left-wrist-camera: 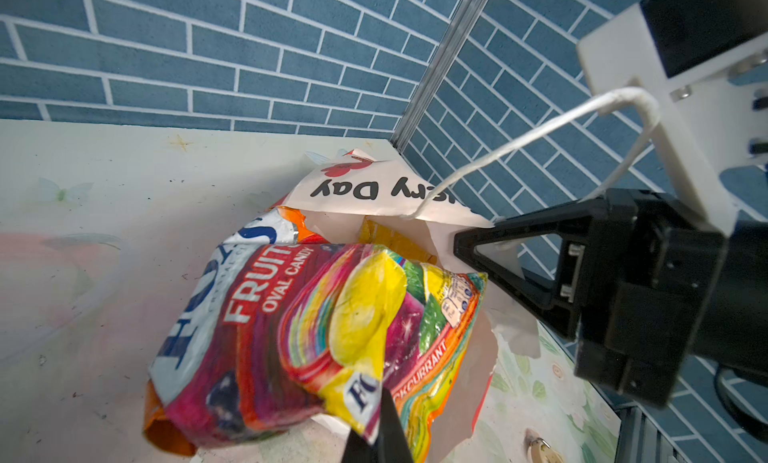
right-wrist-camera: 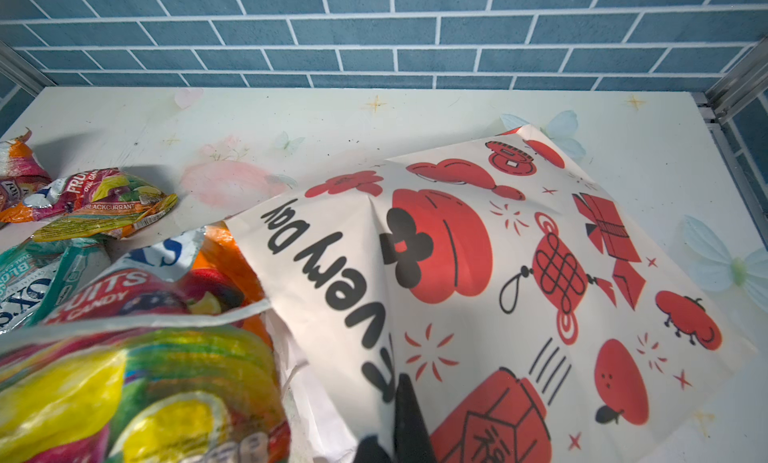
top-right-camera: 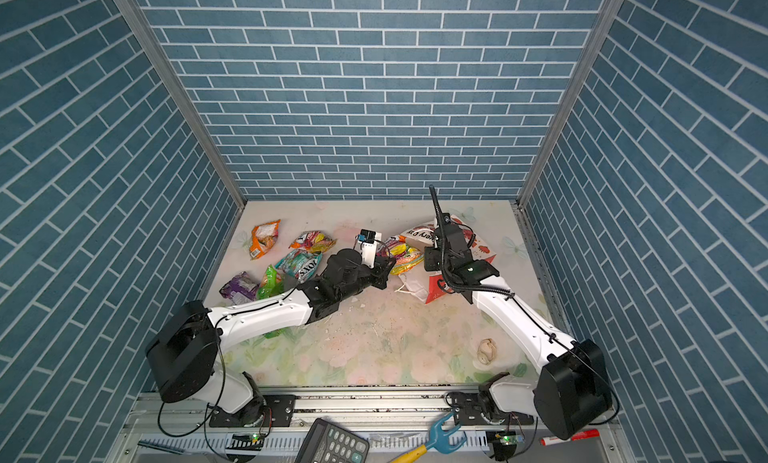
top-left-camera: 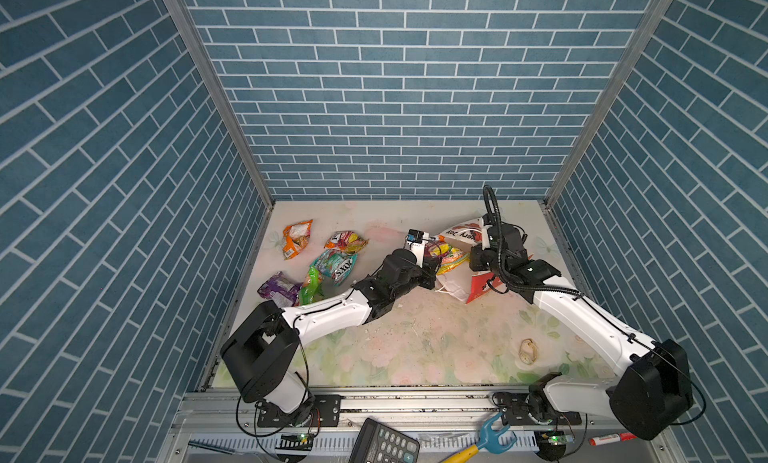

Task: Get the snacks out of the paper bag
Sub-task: 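Pull the Fox's Fruits packet out of the bag opening with the left gripper, then carry the Fox's Fruits packet to the snack pile and open the left gripper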

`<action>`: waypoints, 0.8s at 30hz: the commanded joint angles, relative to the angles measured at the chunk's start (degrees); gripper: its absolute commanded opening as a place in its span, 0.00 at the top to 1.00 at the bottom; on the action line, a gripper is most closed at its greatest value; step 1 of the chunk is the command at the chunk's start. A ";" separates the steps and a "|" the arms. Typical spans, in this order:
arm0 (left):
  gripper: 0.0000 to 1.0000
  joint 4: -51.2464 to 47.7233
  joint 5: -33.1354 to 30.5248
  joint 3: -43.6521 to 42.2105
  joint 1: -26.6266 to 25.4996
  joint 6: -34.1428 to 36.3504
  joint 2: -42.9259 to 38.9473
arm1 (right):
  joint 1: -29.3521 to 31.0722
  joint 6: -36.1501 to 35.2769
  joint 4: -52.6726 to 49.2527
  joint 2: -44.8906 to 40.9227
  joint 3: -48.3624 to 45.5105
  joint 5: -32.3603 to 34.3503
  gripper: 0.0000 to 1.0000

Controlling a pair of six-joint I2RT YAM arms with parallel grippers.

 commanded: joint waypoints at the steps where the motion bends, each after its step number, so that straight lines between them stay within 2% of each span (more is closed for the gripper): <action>1: 1.00 4.35 -1.80 -0.45 0.46 0.73 -3.09 | 0.01 2.85 -3.12 0.74 1.18 1.83 1.00; 18: 1.00 2.99 -3.61 -1.88 0.46 3.48 -8.60 | 0.01 3.47 -3.13 0.38 1.00 2.38 1.00; 24: 1.00 -0.21 -9.73 -3.81 1.61 6.95 -14.13 | 0.01 3.88 -3.13 0.37 0.80 2.34 1.00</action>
